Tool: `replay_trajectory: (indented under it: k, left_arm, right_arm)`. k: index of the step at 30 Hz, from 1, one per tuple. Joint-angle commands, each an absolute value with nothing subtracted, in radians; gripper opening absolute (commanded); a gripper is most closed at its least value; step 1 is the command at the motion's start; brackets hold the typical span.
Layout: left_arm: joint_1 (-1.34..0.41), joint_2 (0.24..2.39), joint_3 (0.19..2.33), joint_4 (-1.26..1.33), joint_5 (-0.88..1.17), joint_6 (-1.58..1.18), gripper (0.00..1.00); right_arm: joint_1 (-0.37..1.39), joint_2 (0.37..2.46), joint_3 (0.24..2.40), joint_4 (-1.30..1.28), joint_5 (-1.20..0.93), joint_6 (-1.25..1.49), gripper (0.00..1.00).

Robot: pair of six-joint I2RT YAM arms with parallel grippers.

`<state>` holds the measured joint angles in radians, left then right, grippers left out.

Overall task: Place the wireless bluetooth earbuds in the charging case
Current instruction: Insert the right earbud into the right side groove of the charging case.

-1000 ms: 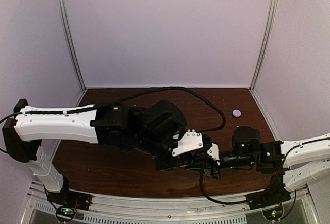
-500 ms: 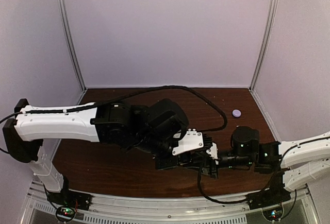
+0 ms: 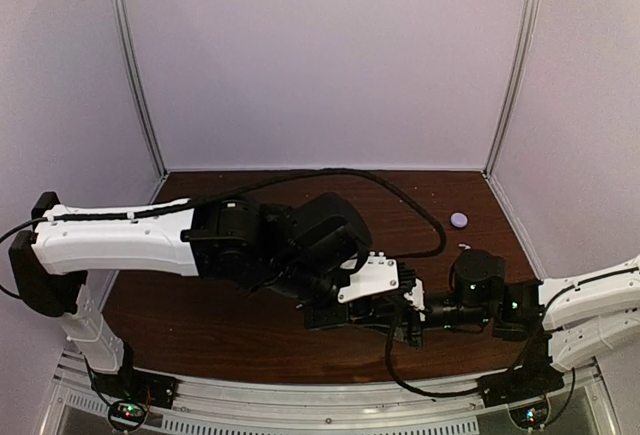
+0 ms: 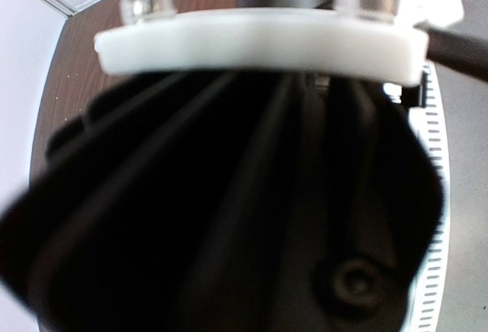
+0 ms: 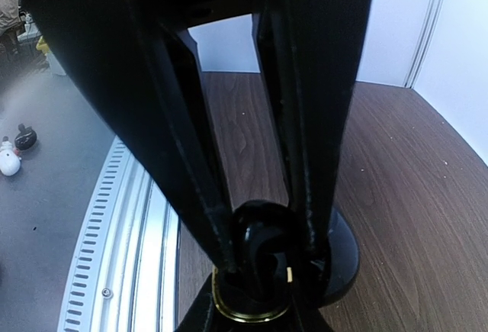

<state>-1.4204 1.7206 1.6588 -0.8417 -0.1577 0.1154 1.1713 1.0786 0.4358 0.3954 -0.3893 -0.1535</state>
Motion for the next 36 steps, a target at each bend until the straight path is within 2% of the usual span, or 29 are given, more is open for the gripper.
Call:
replay_trajectory:
  k: [1, 36]
  left_arm:
    - [-1.41, 1.749, 1.7, -0.765, -0.217, 0.131, 0.14]
    - [-1.421, 1.729, 1.752, -0.814, -0.227, 0.136, 0.34]
  right_arm:
    - [1.186, 1.047, 0.436, 0.521, -0.444, -0.137, 0.0]
    - [1.181, 1.015, 0.4, 0.554, -0.429, -0.108, 0.0]
